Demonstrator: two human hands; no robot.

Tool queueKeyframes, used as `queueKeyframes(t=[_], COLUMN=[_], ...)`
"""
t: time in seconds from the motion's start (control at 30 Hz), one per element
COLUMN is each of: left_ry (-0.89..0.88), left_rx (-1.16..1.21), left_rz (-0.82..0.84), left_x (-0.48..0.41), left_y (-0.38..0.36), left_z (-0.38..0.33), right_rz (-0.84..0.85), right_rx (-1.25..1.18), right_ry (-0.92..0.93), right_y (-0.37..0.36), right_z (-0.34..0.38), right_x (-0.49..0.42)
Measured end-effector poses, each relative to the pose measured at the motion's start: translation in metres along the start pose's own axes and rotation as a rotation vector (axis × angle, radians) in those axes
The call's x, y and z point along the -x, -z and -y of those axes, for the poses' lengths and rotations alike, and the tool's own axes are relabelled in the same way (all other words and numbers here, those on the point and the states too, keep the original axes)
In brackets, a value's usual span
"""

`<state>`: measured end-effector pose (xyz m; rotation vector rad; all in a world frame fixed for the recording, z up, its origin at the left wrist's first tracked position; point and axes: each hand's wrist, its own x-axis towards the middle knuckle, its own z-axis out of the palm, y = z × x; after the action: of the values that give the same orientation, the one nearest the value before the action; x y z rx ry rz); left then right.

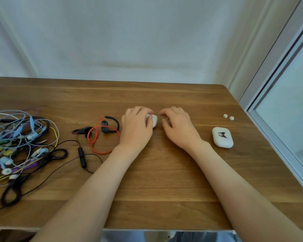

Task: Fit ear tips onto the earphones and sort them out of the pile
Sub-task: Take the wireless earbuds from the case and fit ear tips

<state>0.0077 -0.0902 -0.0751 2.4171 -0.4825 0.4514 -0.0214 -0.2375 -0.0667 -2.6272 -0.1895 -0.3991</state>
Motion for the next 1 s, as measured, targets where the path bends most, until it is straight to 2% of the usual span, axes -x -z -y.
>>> queueKeyframes(t=[0.1,0.2,0.37,0.47,0.53,0.63,0.73,0.83,1.0], left_ry=[-0.037,-0.057,-0.083,-0.101,-0.068,0.055,0.120,0.191,0.306], left_rx=[-0.004,-0.024,0.003,0.095,0.224,0.460,0.513,0.619,0.834], left_rz=[-0.013,0.026,0.151,0.194,0.249,0.400,0.475,0.479,0.421], left_x=[0.002,0.002,0.002,0.006,0.010,0.016,0.014,0.009,0.003], left_y=[0.002,0.003,0.003,0.001,-0.001,-0.003,-0.003,-0.005,-0.009], left_z=[-0.007,-0.013,-0.026,-0.033,-0.039,-0.048,-0.047,-0.040,-0.034], right_rz=[0.038,0.074,0.270,0.521,0.537,0.257,0.019,0.011,0.003], right_rx=[0.090,0.281,0.468,0.474,0.354,-0.084,-0.502,-0.704,-0.952], right_ry=[-0.048,-0.183,-0.656,-0.860,-0.771,-0.516,-0.373,-0.284,-0.336], right_y=[0.006,0.026,0.081,0.093,0.089,0.068,0.038,0.028,0.027], right_z=[0.004,0.004,-0.021,-0.035,-0.043,-0.035,-0.022,-0.020,-0.031], right_x=[0.000,-0.005,0.005,0.021,0.024,0.024,0.024,0.023,0.018])
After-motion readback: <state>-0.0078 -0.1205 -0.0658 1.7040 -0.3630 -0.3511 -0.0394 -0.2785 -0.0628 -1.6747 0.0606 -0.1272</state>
